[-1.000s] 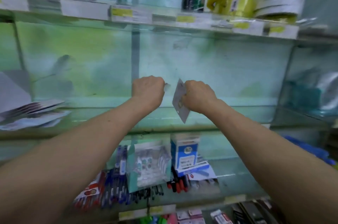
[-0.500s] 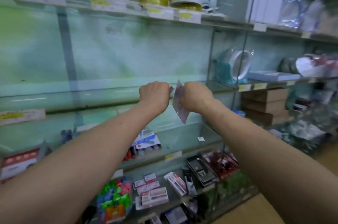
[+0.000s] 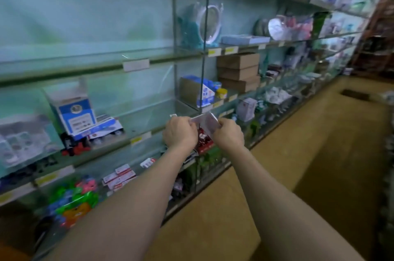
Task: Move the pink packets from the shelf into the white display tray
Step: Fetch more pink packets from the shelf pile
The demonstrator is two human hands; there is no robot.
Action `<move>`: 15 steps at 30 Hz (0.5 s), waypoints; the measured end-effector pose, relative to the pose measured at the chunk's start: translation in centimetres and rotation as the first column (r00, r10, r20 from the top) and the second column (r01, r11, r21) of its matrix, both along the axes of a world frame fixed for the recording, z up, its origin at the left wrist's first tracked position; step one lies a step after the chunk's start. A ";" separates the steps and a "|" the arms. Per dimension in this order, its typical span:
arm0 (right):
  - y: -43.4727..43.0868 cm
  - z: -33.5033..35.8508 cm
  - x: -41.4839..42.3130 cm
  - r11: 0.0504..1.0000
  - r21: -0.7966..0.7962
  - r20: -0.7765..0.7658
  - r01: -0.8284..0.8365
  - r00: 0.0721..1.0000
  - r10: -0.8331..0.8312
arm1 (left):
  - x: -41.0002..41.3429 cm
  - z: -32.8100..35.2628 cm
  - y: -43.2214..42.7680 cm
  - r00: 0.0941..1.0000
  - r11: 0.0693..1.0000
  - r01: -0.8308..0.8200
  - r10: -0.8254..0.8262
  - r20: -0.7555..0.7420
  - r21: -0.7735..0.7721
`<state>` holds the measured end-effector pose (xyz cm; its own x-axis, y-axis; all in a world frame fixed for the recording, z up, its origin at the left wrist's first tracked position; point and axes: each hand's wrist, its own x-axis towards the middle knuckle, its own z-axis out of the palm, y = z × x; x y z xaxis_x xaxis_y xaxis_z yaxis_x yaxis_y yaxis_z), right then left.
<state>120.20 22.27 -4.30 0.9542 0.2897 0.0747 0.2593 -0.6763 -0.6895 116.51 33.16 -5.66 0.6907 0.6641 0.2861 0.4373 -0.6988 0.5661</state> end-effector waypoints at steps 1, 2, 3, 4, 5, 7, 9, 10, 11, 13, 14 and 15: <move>-0.8 -1.0 0.2 0.999 0.002 -0.031 0.033 0.999 -0.033 | 0.5 -0.9 -0.9 1.000 1.000 0.006 -0.006 0.003 -0.023; -1.5 -1.9 0.5 0.998 0.002 -0.054 0.067 0.996 -0.067 | 0.9 -1.7 -1.7 1.000 0.999 0.009 -0.009 -0.001 -0.041; -2.2 -2.8 0.8 0.995 0.004 -0.069 0.100 0.993 -0.100 | 1.3 -2.5 -2.5 1.000 0.999 0.012 -0.012 -0.013 -0.053; -2.8 -3.5 1.1 0.991 0.012 -0.082 0.132 0.988 -0.131 | 1.7 -3.2 -3.1 0.999 0.998 0.017 -0.019 -0.030 -0.059; -3.4 -4.1 1.3 0.987 0.018 -0.100 0.163 0.982 -0.160 | 2.2 -3.9 -3.8 0.998 0.998 0.027 -0.030 -0.052 -0.057; -4.3 -5.1 2.0 0.977 0.016 -0.130 0.214 0.969 -0.211 | 3.1 -5.2 -4.9 0.993 0.998 0.052 -0.055 -0.100 -0.039; -5.2 -5.9 2.9 0.966 0.003 -0.148 0.258 0.956 -0.255 | 4.3 -6.3 -5.7 0.987 0.997 0.073 -0.074 -0.144 -0.010; -5.6 -6.2 3.5 0.961 -0.006 -0.156 0.278 0.949 -0.276 | 5.0 -6.8 -6.1 0.982 0.996 0.085 -0.083 -0.167 0.004; -6.1 -6.5 4.2 0.956 -0.019 -0.164 0.293 0.942 -0.292 | 5.8 -7.2 -6.5 0.978 0.995 0.097 -0.093 -0.186 0.014; -7.1 -7.0 5.8 0.949 -0.039 -0.169 0.312 0.934 -0.314 | 7.8 -7.6 -7.0 0.971 0.992 0.127 -0.121 -0.204 0.017; -7.7 -7.2 6.8 0.944 -0.048 -0.169 0.327 0.928 -0.331 | 8.9 -7.7 -7.2 0.969 0.990 0.143 -0.136 -0.206 0.019; -8.1 -7.3 7.7 0.936 -0.057 -0.171 0.349 0.920 -0.353 | 10.0 -7.8 -7.4 0.967 0.987 0.159 -0.150 -0.205 0.028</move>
